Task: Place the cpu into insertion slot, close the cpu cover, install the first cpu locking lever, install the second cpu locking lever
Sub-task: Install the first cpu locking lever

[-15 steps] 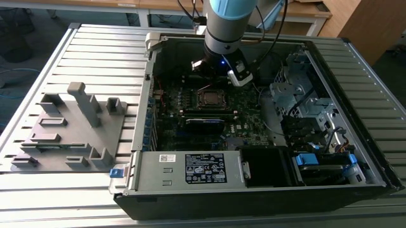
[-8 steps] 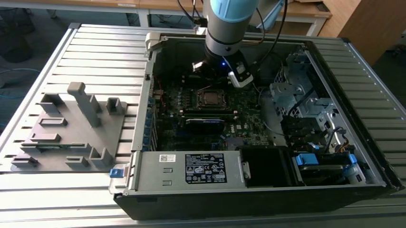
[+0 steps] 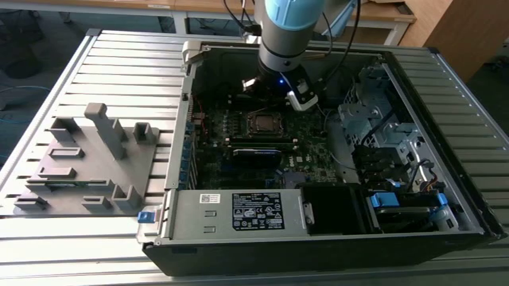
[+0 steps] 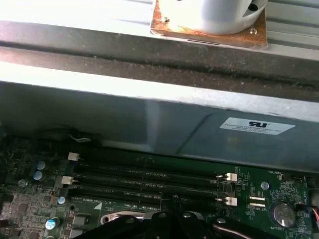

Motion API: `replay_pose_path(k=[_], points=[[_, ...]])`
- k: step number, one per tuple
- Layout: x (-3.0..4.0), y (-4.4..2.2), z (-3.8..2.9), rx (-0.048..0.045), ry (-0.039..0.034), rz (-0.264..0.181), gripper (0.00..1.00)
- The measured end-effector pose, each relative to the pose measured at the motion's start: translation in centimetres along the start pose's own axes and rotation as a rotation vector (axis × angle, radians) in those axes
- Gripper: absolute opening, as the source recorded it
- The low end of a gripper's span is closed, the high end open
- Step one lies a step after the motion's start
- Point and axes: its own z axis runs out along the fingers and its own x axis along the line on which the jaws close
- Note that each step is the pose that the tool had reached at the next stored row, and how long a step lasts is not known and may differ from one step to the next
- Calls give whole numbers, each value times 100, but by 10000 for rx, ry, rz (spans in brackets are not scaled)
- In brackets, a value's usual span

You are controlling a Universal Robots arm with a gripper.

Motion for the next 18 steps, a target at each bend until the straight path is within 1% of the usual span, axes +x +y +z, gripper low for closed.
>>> replay_pose_path(k=[7,8,10,18], points=[[-33,6,27,13,-2,0,10],[-43,4,28,55,5,-2,10],[-46,4,28,72,8,0,10],[-49,-4,26,73,14,-21,10]])
